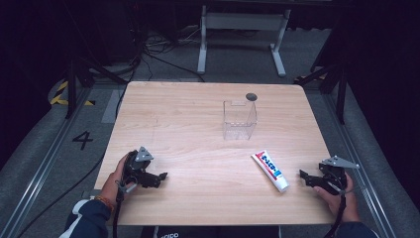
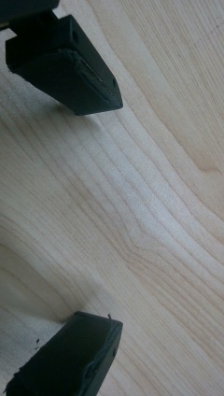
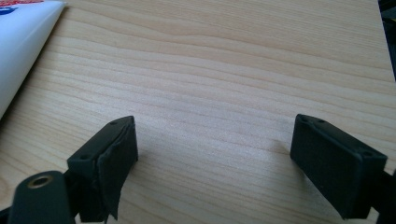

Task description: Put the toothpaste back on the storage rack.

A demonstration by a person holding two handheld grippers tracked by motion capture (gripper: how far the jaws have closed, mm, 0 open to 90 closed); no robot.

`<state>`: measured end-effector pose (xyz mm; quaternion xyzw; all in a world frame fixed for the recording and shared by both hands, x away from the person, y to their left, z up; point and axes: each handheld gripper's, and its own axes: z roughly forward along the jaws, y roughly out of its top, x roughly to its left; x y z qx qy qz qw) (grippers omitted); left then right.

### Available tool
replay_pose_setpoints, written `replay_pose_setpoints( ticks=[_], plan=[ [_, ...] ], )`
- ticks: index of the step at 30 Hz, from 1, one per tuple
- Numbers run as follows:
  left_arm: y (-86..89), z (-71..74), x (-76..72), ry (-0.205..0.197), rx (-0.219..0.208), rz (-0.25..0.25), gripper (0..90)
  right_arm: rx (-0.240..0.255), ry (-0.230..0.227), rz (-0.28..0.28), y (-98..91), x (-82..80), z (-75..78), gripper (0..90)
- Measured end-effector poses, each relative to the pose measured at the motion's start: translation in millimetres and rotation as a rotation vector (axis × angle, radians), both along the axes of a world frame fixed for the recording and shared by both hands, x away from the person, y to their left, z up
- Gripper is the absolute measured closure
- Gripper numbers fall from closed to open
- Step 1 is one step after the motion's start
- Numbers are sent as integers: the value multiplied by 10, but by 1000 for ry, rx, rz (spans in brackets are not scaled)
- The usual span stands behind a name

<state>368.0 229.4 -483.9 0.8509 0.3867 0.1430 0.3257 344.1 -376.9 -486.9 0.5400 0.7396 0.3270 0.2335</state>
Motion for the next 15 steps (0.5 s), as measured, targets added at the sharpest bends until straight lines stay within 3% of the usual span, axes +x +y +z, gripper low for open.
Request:
replay_pose_setpoints(
  ticks=[4, 9, 15],
  plan=[
    [7, 1, -32, 6, -2, 23, 2, 1, 0, -1, 1, 0, 0, 158],
    [47, 4, -32, -2, 4, 3, 4, -4, 13, 19, -7, 31, 14, 158],
    [82, 2, -21, 0, 1, -54, 5, -8, 31, 49, -36, 37, 33, 178]
  ],
)
